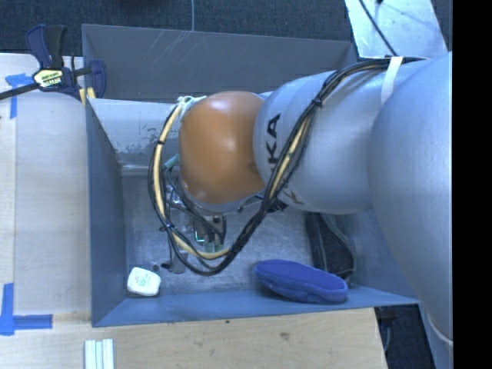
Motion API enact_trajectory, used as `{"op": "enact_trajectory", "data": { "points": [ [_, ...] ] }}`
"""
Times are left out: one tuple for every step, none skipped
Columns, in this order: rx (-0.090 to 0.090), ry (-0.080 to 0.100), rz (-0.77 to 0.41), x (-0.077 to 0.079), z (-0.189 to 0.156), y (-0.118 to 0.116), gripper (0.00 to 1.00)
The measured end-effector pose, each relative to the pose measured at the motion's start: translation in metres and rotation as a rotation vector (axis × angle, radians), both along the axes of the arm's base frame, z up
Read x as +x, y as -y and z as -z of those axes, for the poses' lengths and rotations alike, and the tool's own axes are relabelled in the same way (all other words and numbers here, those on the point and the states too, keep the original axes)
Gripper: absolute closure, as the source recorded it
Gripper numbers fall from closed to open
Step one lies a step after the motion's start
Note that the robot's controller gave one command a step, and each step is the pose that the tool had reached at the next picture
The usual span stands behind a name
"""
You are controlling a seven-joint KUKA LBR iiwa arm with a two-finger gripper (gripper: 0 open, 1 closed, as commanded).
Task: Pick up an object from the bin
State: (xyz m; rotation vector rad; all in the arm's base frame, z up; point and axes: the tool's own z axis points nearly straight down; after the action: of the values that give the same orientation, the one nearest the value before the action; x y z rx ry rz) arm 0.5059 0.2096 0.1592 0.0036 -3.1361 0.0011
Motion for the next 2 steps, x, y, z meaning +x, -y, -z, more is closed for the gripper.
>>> {"op": "enact_trajectory", "data": {
  "points": [
    [0.001,0.002,-0.383,-0.01,0.086,-0.004,0.0],
    [0.002,0.013,-0.514,-0.018,0.088,-0.035,0.0]
  ]
}}
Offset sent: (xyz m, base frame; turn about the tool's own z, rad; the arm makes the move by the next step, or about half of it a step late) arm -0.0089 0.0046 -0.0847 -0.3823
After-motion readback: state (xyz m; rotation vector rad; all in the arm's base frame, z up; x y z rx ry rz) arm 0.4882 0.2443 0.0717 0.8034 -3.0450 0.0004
